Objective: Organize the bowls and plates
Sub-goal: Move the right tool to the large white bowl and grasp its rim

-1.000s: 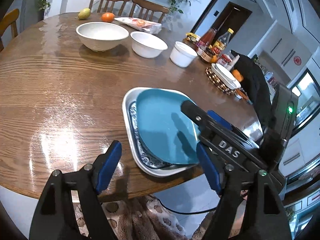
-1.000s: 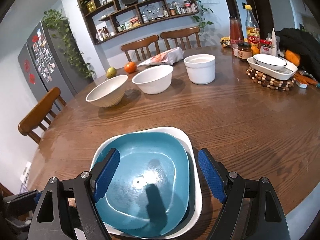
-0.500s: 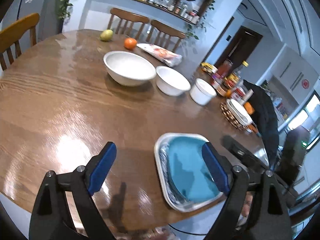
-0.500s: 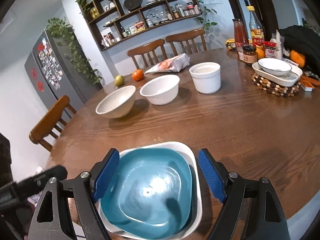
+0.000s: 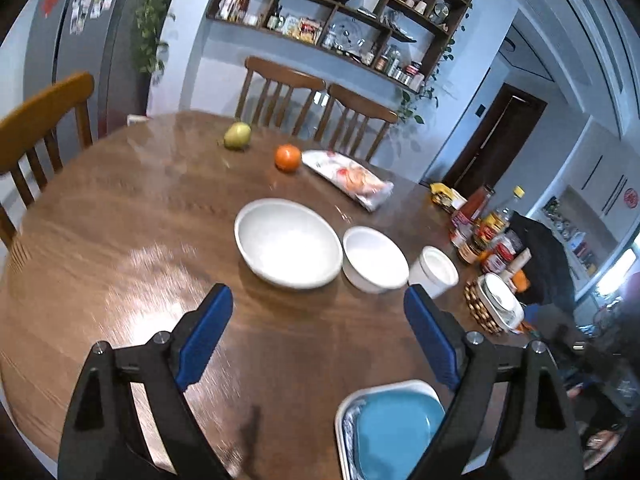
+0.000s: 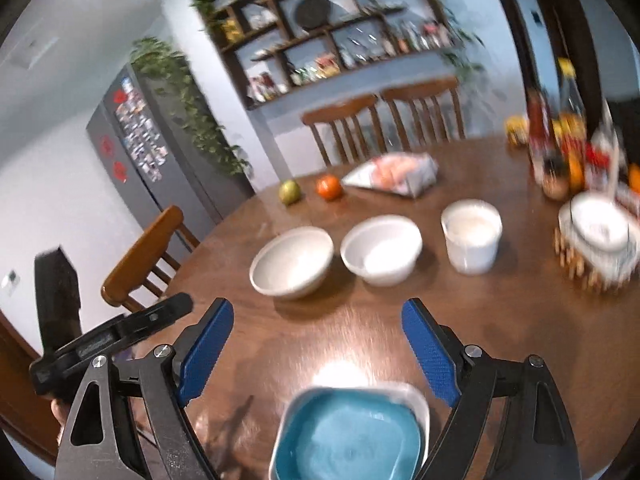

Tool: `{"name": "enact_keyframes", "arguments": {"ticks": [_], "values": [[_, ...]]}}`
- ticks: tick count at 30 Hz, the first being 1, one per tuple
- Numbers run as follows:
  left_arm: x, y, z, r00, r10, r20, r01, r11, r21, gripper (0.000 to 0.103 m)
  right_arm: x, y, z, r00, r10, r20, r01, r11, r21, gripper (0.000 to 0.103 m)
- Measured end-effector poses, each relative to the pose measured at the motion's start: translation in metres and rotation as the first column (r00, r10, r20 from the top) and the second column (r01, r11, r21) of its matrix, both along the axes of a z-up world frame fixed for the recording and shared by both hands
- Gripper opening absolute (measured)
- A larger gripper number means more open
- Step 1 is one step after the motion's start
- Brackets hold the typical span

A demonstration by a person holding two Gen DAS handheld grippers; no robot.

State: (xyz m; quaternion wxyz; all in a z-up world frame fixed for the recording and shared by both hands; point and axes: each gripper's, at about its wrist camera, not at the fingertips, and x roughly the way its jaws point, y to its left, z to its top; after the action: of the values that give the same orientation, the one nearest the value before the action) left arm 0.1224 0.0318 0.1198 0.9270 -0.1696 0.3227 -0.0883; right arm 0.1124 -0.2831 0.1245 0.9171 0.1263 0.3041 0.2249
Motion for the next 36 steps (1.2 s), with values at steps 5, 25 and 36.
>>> {"name": "enact_keyframes", "arguments": {"ticks": [5, 25, 36], "values": [[0.029, 0.002, 0.019, 0.999, 0.033, 0.022, -0.033, 0.999, 0.017, 0.087, 0.012, 0.019, 0.044, 0.993, 0.072, 0.09, -0.072, 0.997, -0.002, 0.087], [0.145, 0.042, -0.088, 0.952, 0.193, -0.236, -0.19, 0.981, 0.036, 0.085, 0.222, 0.097, -0.055, 0.922, 0.316, -0.225, -0.332, 0.943, -0.032, 0.085], [0.15, 0.032, -0.109, 0.958, 0.145, -0.246, -0.146, 0.989, 0.017, 0.063, 0.256, 0.105, -0.103, 0.908, 0.288, -0.303, -0.328, 0.941, -0.088, 0.051]]}}
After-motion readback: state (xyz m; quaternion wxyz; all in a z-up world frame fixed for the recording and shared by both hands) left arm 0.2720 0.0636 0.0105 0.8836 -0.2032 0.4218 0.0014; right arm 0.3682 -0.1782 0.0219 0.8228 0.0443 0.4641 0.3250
